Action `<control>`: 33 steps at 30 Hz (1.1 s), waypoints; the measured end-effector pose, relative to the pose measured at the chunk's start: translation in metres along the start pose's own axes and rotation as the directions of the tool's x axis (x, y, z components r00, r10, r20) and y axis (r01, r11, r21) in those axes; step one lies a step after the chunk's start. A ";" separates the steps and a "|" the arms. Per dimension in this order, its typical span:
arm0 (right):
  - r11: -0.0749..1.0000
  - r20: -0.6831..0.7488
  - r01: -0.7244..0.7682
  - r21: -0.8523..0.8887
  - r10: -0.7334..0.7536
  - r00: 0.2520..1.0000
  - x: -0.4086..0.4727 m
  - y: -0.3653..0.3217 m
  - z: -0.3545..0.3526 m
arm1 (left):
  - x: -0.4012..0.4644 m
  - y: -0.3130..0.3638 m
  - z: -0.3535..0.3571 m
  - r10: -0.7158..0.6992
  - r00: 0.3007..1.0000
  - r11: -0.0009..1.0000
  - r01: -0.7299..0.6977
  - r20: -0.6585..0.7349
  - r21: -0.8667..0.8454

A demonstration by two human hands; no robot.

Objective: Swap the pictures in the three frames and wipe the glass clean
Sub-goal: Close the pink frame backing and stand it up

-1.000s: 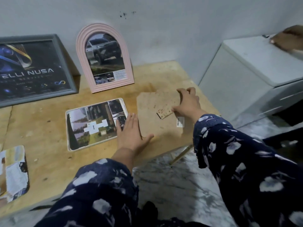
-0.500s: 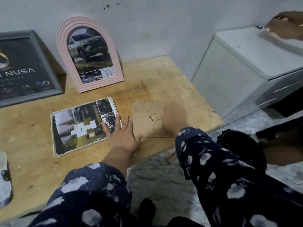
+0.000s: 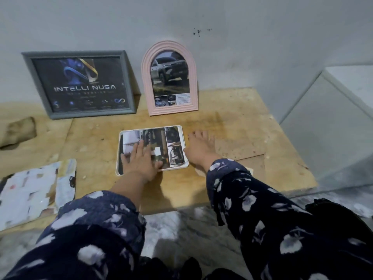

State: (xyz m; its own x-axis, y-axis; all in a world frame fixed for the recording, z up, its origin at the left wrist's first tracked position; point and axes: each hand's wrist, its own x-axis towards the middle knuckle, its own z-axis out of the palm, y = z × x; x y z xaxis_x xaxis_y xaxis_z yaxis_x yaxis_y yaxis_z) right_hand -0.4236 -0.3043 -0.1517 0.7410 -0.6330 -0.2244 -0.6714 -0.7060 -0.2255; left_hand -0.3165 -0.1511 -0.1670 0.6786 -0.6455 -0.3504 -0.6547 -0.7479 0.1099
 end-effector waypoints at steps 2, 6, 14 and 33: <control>0.996 0.074 0.087 0.017 -0.088 0.993 0.008 -0.016 0.007 | 0.001 -0.021 -0.001 -0.055 0.998 0.998 0.054 -0.018 -0.044; 0.995 0.133 0.093 0.032 -0.097 0.986 0.025 -0.029 0.013 | 0.008 -0.050 -0.003 -0.087 0.995 0.992 0.083 -0.039 -0.099; 0.999 0.038 0.003 0.047 -0.005 0.999 0.040 -0.041 0.028 | 0.016 -0.064 0.001 -0.121 0.990 0.983 0.110 -0.067 -0.146; 0.462 -0.050 0.033 0.886 0.025 0.998 0.011 -0.098 -0.060 | -0.012 -0.083 -0.059 -0.465 0.866 0.467 0.062 -0.185 -0.882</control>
State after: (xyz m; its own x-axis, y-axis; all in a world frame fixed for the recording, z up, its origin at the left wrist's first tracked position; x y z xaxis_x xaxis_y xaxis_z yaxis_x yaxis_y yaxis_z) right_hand -0.3488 -0.2612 -0.0754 0.7235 -0.6659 -0.1820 -0.2996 -0.0653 -0.9518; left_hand -0.2504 -0.0905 -0.1175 0.9534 -0.2403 -0.1825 0.0301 -0.5262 0.8498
